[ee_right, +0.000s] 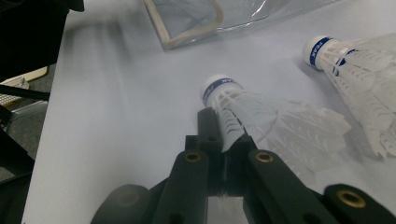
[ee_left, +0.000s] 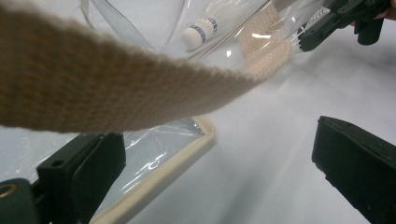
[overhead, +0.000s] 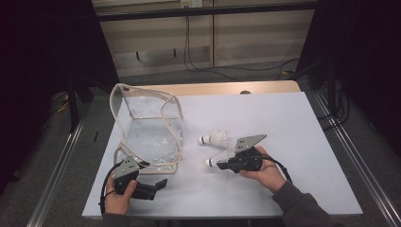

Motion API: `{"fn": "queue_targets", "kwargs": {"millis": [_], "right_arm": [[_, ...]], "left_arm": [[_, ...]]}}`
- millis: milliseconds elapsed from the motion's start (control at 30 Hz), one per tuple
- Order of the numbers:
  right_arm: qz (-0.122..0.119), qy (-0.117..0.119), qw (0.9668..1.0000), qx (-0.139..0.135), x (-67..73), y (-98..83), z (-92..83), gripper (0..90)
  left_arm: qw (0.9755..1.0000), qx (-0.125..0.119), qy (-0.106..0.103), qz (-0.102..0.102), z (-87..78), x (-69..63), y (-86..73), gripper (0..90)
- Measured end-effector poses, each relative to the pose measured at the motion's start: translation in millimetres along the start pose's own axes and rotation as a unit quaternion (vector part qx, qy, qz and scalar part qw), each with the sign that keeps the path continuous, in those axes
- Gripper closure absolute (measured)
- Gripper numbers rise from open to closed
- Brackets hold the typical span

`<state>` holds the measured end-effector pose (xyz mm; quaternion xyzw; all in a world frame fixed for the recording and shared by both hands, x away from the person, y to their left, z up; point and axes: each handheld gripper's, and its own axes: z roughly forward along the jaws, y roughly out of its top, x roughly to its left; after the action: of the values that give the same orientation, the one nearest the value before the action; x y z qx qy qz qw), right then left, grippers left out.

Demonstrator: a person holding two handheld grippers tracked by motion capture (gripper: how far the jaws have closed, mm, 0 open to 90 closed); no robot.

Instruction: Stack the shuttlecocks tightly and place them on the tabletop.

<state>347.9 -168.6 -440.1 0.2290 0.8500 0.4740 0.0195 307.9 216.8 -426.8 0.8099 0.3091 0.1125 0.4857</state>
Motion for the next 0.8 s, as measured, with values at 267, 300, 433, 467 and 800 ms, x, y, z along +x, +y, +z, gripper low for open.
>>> {"fn": "queue_targets", "kwargs": {"millis": [267, 300, 433, 467, 800], "right_arm": [[0.004, -0.001, 1.0000, -0.002, -1.4, -0.4, -3.3, 89.1], [0.005, -0.002, 1.0000, -0.001, -1.5, -0.4, -3.7, 89.1], [0.005, -0.003, 1.0000, -0.002, -2.8, -0.8, -6.0, 89.1], [0.006, -0.003, 1.0000, -0.003, -3.2, -0.9, -6.9, 89.1], [0.009, -0.006, 0.9999, -0.009, -5.8, -0.8, -12.9, 89.0]], "left_arm": [[1.0000, 0.000, 0.000, 0.000, 0.0, 0.0, -0.1, 2.8], [1.0000, 0.001, 0.000, 0.000, -0.1, 0.1, 0.0, 2.9], [1.0000, 0.001, -0.001, 0.000, -0.1, 0.1, 0.0, 2.9], [1.0000, 0.000, 0.000, 0.000, 0.0, 0.0, 0.0, 2.8], [1.0000, 0.002, 0.000, 0.000, -0.1, -0.2, 0.1, 2.9]]}}
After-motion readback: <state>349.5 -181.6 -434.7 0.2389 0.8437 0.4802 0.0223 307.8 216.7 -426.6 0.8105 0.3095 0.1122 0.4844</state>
